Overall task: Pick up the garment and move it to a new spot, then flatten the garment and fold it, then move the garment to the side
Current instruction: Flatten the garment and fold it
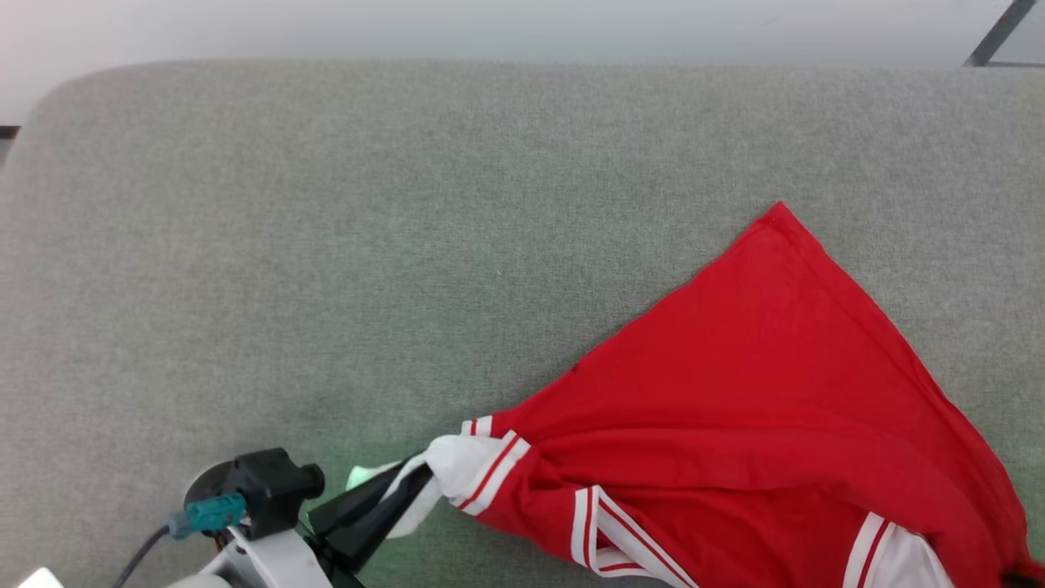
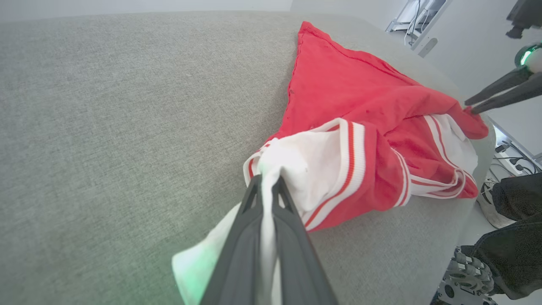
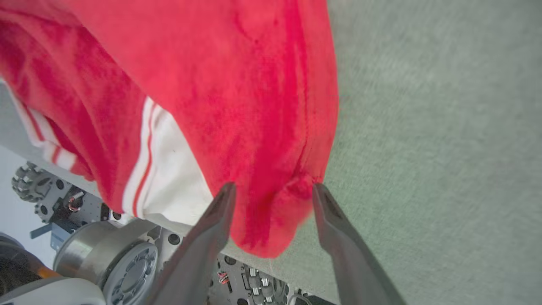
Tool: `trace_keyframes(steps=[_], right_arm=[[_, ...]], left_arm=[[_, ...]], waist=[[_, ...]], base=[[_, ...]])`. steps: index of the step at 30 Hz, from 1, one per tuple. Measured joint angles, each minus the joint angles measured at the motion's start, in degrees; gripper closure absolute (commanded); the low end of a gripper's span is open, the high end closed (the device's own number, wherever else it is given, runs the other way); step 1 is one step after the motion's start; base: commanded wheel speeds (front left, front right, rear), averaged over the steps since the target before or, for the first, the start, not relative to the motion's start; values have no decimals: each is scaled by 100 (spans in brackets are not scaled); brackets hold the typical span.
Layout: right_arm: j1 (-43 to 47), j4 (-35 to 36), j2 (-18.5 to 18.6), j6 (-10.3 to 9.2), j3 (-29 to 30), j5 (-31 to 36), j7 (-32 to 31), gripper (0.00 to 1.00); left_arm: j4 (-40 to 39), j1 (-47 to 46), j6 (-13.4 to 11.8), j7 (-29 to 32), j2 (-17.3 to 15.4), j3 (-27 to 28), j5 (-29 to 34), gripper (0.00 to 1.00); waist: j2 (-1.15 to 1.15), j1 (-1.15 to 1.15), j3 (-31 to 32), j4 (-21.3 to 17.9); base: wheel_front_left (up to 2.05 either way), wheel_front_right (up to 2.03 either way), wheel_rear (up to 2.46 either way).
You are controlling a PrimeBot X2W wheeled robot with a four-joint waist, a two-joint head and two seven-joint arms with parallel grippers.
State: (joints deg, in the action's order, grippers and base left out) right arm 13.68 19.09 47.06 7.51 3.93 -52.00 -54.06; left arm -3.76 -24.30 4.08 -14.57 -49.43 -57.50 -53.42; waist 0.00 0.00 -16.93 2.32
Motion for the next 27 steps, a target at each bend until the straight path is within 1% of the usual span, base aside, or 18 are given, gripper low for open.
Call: trace_keyframes(steps=[3,6,8,10,12,15,16,19,23,27], right_arm=[[-55,271,26,0,428,-166,-122,0],[-429,517,91,0,782,-322,-121,0],[-899,584,98,1,810,-337,7,0],[-1508,479,103,0,669,-127,201,0],[-2121,267,108,0,222,185,366,0],[-3038,-201,-35,0,-689,546,491,0],[-3376,-392,-108,1,-1028,689,552,0],[-4311,-1124,-319,0,-1809,999,727,0],[-5139,-2171,-566,0,-2685,1125,940,0],[-5686,-3011,-636,1,-3437,1125,1176,0]], left_arm=[[-8,36,-1,1,33,-44,2,100],[-12,75,-2,1,76,-65,0,100],[-19,80,1,1,93,-77,1,100],[-19,75,4,1,126,-90,8,100],[-13,37,35,12,192,-112,33,100],[14,-76,73,25,287,-125,62,100],[27,-114,85,26,315,-132,68,100],[69,-219,125,43,391,-158,114,100],[142,-355,168,45,515,-208,167,100],[233,-459,205,44,628,-242,205,100]], waist=[[0,0,75,35],[0,0,160,84],[0,0,193,130],[0,0,198,180],[0,0,180,231],[0,0,115,309],[0,0,84,335],[0,0,-28,411],[0,0,-200,523],[0,0,-351,656]], base=[[0,0,0],[0,0,0],[0,0,0],[0,0,0],[0,0,0],[0,0,0],[0,0,0],[0,0,0],[0,0,0],[0,0,0]])
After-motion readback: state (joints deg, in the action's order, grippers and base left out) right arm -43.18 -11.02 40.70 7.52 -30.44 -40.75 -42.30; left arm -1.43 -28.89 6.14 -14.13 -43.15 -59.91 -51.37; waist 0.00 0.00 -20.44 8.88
